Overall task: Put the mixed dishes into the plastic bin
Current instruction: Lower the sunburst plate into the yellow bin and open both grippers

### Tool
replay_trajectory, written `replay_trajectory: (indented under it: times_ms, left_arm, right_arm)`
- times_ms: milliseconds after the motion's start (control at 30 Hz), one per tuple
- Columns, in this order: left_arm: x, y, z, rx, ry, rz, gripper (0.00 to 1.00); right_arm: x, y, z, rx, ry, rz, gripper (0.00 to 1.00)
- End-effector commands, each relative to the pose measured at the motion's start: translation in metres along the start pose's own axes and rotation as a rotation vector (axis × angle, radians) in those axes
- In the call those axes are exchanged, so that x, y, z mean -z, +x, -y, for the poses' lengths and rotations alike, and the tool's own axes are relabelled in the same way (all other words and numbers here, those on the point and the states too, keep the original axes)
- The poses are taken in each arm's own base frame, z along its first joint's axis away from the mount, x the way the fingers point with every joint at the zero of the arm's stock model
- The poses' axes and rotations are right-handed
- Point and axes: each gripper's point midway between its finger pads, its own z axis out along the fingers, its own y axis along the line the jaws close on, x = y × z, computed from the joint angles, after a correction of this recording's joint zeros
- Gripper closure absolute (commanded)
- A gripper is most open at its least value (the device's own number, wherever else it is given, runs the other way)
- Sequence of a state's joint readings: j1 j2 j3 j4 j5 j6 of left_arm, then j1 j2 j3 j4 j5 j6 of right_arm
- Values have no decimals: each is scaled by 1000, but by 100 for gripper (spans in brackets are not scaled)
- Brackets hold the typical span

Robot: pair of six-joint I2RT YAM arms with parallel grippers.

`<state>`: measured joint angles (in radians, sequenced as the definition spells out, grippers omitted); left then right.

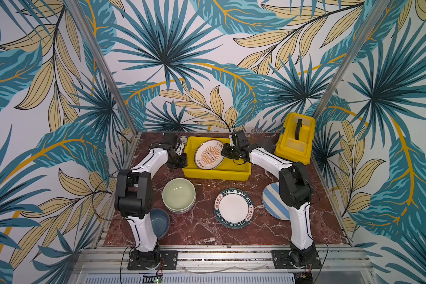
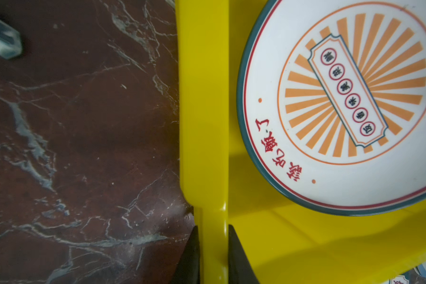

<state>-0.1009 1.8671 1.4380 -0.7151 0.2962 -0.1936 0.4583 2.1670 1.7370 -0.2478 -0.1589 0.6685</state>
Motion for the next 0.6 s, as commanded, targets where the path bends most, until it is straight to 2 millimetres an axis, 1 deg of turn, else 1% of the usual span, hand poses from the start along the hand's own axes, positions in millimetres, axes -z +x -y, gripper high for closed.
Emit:
replay_trajectory:
  times_ms: [0, 33, 267, 567]
  left_arm:
    - [15, 5, 6, -31, 27, 3, 87]
    - [15, 6, 7, -37, 32, 0, 89]
    - [18, 11, 14, -60, 65, -7, 89]
    - [14, 19, 32, -120, 99, -27, 89]
  right_arm:
    - [-9, 1, -10, -22, -58, 5, 100]
    - [-10, 2, -10, -23, -61, 0, 100]
    - [-13, 13, -9, -27, -63, -27, 100]
    - [-21, 30, 1, -51, -54, -58, 100]
